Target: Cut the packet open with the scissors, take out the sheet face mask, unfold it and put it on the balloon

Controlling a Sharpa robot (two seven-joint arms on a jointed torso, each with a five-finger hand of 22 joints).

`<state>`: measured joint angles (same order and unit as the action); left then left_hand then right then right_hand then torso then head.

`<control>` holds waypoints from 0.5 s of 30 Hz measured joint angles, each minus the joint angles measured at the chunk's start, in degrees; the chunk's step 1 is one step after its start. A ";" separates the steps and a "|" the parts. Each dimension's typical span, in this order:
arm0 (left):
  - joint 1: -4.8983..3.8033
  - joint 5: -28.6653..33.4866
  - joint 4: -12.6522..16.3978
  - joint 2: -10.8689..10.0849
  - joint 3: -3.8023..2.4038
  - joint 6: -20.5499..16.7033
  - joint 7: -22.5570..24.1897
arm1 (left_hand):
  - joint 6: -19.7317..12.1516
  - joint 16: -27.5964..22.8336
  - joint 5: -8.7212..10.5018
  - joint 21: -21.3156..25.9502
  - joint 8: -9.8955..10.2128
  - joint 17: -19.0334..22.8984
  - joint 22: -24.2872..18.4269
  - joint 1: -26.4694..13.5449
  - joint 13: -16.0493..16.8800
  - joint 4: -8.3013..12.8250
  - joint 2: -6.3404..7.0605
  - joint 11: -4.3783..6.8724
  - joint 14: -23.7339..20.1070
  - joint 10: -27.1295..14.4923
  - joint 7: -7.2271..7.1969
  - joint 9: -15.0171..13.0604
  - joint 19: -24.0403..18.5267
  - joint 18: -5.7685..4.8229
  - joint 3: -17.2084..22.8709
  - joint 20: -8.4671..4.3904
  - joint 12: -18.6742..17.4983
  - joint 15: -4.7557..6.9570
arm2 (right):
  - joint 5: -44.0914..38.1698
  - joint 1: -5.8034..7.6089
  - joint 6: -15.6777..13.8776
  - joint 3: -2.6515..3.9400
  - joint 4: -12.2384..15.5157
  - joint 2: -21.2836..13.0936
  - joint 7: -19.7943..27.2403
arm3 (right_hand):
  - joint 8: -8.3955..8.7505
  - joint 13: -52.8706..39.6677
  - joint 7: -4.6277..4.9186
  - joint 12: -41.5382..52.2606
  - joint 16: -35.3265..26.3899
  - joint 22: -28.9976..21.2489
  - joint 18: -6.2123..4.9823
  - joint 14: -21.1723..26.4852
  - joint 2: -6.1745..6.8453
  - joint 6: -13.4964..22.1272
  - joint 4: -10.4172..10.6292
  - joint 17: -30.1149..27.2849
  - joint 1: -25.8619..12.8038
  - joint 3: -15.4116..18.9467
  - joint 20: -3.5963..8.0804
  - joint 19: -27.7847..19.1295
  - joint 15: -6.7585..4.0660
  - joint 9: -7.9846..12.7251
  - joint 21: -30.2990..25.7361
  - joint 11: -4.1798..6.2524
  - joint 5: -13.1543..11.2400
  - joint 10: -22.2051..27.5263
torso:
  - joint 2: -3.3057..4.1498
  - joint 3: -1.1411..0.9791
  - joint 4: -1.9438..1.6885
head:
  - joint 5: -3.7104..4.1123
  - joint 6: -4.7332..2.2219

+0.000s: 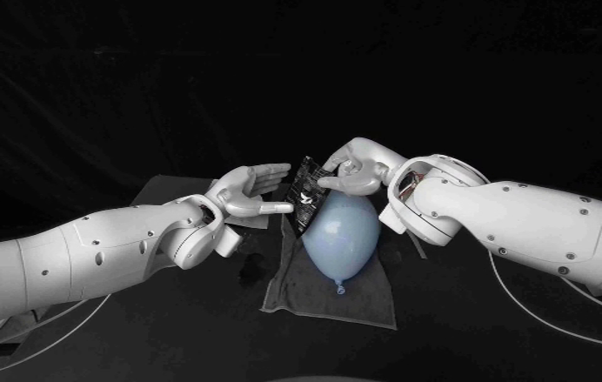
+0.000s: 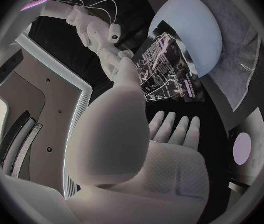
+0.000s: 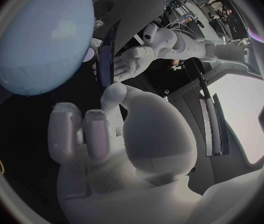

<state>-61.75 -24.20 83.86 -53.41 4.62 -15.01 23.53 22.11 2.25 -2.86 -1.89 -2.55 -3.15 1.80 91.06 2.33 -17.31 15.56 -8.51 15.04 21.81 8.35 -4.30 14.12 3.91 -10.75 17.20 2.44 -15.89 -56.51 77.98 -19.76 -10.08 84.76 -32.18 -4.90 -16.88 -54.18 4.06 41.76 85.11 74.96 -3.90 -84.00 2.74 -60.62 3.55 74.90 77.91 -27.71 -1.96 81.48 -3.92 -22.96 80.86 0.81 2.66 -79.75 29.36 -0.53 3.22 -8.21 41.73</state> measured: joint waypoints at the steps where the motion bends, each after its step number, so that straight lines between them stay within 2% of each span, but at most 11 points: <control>1: 0.00 0.28 0.00 -0.08 -0.14 0.02 0.00 | 0.00 0.00 0.00 0.00 0.00 0.00 0.00 0.00 0.00 0.00 0.00 0.00 0.00 0.00 0.00 0.00 0.00 -0.01 0.00 0.00 0.00 0.00 | -1.43 0.00 0.03 0.00 0.00 -0.02 -0.05 | -0.62 -0.09 0.00 0.00 0.16 0.00 0.00 0.00 0.05 0.01 -0.28 0.00 -0.05 -0.28 -0.10 0.10 0.00 0.00 0.01 -0.11 0.00 -0.11 | 0.01 0.00 0.00 | 0.00 -0.06; 4: 0.00 1.36 -0.12 -0.37 -0.58 0.08 0.03 | 0.01 0.01 0.00 0.00 0.00 -0.29 0.08 0.00 0.02 0.00 0.00 -0.21 1.21 0.28 0.01 -0.10 0.24 0.00 0.00 -0.19 0.00 0.10 | -6.74 0.00 0.18 0.00 0.01 -0.03 -0.21 | -0.65 -0.33 0.05 0.00 0.34 -0.01 0.00 0.00 0.13 0.06 -0.32 0.00 -0.14 -0.32 -0.09 0.32 0.00 0.00 0.36 -0.10 0.00 -0.30 | 0.02 0.00 -0.03 | 0.00 -0.19; 5: 0.00 1.72 -0.19 -0.47 -0.69 0.10 0.03 | 0.20 0.43 0.00 -0.01 0.00 -0.59 0.18 0.00 0.11 0.00 0.00 -0.49 2.42 1.42 0.20 -0.15 0.93 0.00 0.00 -0.18 0.00 0.08 | -8.42 0.00 0.23 0.00 0.04 -0.03 -0.25 | -0.66 -0.40 0.07 0.00 0.34 -0.01 0.01 0.00 -0.11 0.08 -0.33 0.00 -0.38 -0.33 0.00 0.41 0.01 0.00 0.37 -0.06 0.00 -0.34 | 0.02 0.00 -0.03 | -0.04 -0.23; 7: -0.02 2.35 -0.38 -0.59 -0.81 0.16 0.04 | 0.21 1.25 0.00 -0.48 -0.24 -1.20 0.45 -0.20 0.29 0.03 -0.21 -0.97 4.93 3.36 0.21 -0.23 2.43 0.00 0.03 -0.15 0.24 -0.05 | -11.21 0.00 0.33 0.00 0.15 -0.03 -0.32 | -0.67 -0.43 0.08 0.07 0.34 -0.02 0.01 0.01 0.21 0.09 -0.78 0.00 -0.67 -0.78 0.00 0.41 0.01 0.00 0.37 0.00 -0.01 -0.41 | 0.02 -0.01 -0.03 | -0.10 -0.24; 8: -0.03 2.90 -0.61 -0.62 -0.89 0.21 0.04 | 0.46 2.63 0.00 -1.23 -0.36 -2.24 0.87 -0.46 0.50 0.07 -0.47 -1.51 9.26 5.30 0.46 -0.35 5.39 0.00 0.43 -0.16 0.53 0.19 | -13.81 0.00 0.41 0.00 0.33 -0.04 -0.37 | -1.10 -0.43 0.11 0.19 0.34 -0.03 0.01 0.01 0.43 0.13 -1.60 0.01 -0.89 -1.60 0.00 0.41 0.01 0.00 0.37 0.00 -0.03 -0.42 | 0.02 -0.02 -0.03 | -0.13 -0.26; 10: -0.03 3.38 -0.84 -0.58 -0.94 0.28 0.04 | 0.52 3.58 0.00 -1.60 -0.36 -2.90 1.12 -0.54 0.60 0.00 -0.54 -1.91 11.97 6.91 0.45 -0.38 7.07 0.00 0.50 -0.21 0.68 0.46 | -16.08 0.00 0.46 0.00 0.53 -0.05 -0.40 | -1.23 -0.42 0.11 0.27 0.34 -0.04 0.01 0.01 0.44 0.14 -1.65 0.01 -0.90 -1.66 0.00 0.41 0.01 0.00 0.37 0.01 -0.03 -0.42 | 0.02 -0.02 -0.03 | -0.16 -0.26; 13: -0.03 4.12 -1.90 0.04 -1.01 0.65 -0.16 | 0.65 4.90 0.00 -2.00 -0.36 -3.74 1.28 -0.76 0.93 0.16 -0.77 -4.10 14.91 10.78 0.33 -0.45 8.86 -0.01 0.99 -0.19 1.39 1.36 | -20.41 0.00 0.45 0.02 1.22 -0.18 -0.43 | -1.33 -0.22 0.14 0.27 0.34 -0.06 0.01 0.01 0.51 0.19 -1.66 0.01 -0.97 -1.66 0.00 0.41 0.02 0.00 0.37 0.00 -0.03 -0.42 | 0.02 -0.02 -0.01 | -0.24 -0.27; 15: -0.04 4.29 -2.62 0.59 -1.05 1.02 -0.45 | 1.36 5.72 0.00 -2.25 -0.70 -4.20 1.28 -0.69 0.97 0.03 -1.30 -4.74 16.41 12.59 0.43 -0.65 9.66 0.00 1.32 -0.25 1.57 1.99 | -22.72 0.00 0.39 0.02 1.75 -0.24 -0.43 | -1.33 -0.19 0.16 0.27 0.34 -0.05 0.01 0.01 0.51 0.22 -1.66 0.02 -0.97 -1.66 0.00 0.41 0.02 0.00 0.37 0.00 -0.04 -0.42 | 0.02 -0.04 0.03 | -0.33 -0.27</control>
<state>-61.80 -19.91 81.24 -52.81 3.57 -13.99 23.08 23.47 7.97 -2.86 -4.14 -3.25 -7.34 3.08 90.37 3.30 -17.28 14.26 -13.25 31.45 34.40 8.78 -4.95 23.79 3.91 -9.42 16.95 4.01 -13.90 -79.23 77.98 -19.36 -10.06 86.51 -32.42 -5.34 -18.21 -54.37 4.21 42.03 85.45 74.90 -3.89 -83.99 3.25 -60.40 1.89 74.92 76.94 -29.37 -1.96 81.89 -3.90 -22.96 81.23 0.82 2.62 -80.17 29.37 -0.57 3.25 -8.54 41.46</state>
